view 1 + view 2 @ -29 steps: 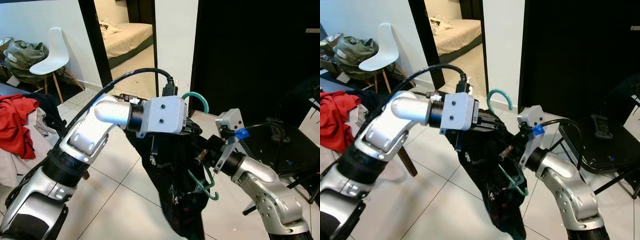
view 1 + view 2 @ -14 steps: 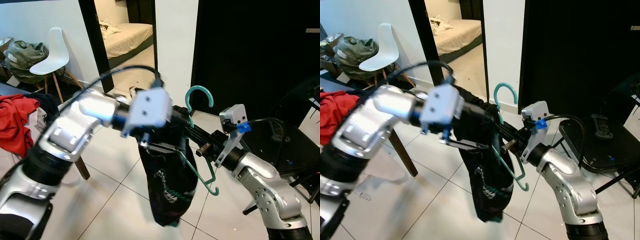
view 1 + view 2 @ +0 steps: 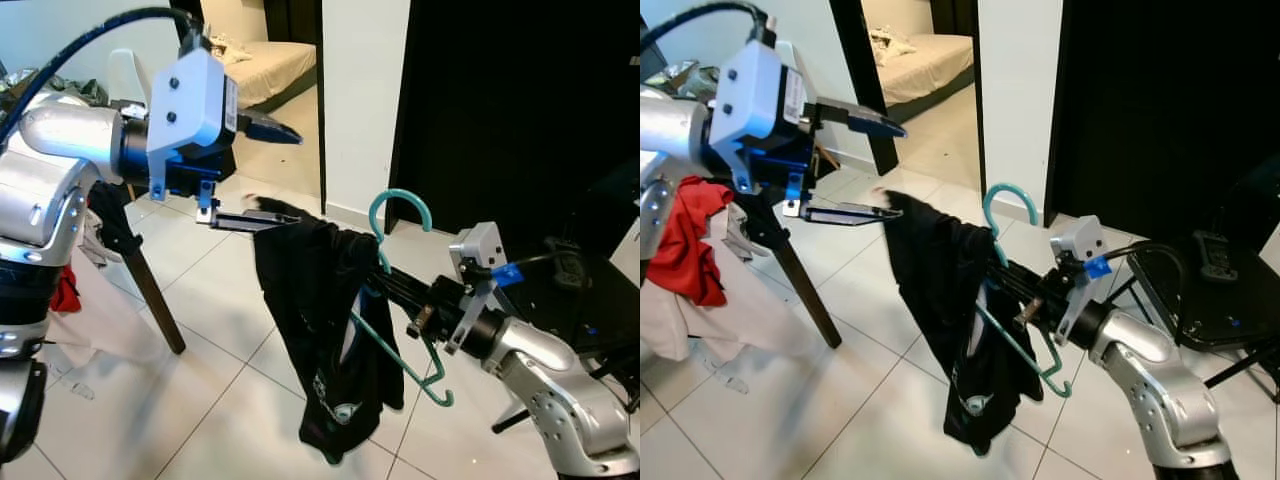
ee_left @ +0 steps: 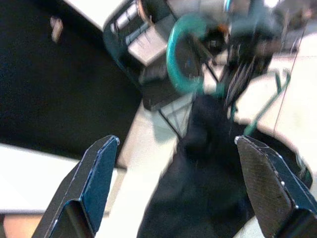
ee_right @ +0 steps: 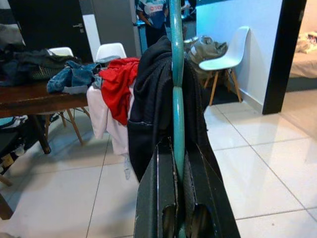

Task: Hang hanger

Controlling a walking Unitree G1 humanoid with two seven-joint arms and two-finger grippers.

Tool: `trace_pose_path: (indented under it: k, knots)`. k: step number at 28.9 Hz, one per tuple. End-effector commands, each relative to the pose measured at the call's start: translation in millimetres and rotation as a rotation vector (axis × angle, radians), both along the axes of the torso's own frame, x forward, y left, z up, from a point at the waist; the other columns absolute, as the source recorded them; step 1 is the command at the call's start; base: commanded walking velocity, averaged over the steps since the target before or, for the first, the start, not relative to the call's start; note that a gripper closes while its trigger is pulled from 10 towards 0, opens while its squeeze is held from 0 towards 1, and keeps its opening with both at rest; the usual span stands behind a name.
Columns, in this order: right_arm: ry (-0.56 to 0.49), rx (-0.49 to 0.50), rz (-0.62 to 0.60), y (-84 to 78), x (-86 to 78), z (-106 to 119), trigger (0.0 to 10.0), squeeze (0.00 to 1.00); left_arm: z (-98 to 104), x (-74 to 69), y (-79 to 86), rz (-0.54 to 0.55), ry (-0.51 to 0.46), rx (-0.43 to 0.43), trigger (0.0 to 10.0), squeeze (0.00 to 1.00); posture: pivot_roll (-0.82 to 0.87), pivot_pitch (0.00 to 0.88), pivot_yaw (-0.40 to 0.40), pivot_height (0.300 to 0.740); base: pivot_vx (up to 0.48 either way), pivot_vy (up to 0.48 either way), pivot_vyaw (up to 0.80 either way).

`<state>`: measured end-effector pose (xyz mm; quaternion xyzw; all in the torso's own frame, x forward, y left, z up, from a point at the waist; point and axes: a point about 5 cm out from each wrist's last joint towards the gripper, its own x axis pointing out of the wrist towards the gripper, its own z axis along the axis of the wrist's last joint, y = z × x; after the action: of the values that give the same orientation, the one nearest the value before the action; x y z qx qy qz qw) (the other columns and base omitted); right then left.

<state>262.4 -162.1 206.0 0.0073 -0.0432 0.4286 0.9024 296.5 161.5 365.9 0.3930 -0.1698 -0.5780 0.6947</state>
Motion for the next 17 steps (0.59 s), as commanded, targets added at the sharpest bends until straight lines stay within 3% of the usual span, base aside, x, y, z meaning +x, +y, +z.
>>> trace_pose_path:
  k: [1,6,8,11,17]
  knots:
    - [-0.053,0.022,0.039,0.1,-6.3,9.8,10.0,0.0,-4.0,1.6,12.5,0.039,0.043,0.08,10.0,0.0,-0.07,0.0,0.077,0.74,0.0,0.0,0.0]
    - [-0.064,0.025,0.048,-1.4,-8.4,12.4,10.0,0.0,-10.2,3.0,20.8,0.059,0.094,0.134,10.0,0.0,-0.07,0.0,0.08,0.74,0.0,0.0,0.0]
    - [-0.087,0.044,0.081,1.3,-12.7,18.2,10.0,0.0,-30.2,8.5,24.4,0.052,0.211,0.159,10.0,0.0,-0.07,0.0,0.081,0.74,0.0,0.0,0.0]
    - [-0.095,0.05,0.13,6.8,-17.8,21.2,10.0,0.0,-41.8,11.0,19.8,0.023,0.265,0.144,10.0,0.0,-0.08,0.0,0.079,0.74,0.0,0.0,0.0]
    - [-0.094,0.042,0.163,8.8,-21.5,21.4,10.0,0.0,-44.1,11.6,17.7,0.012,0.272,0.146,10.0,0.0,-0.08,0.0,0.079,0.74,0.0,0.0,0.0]
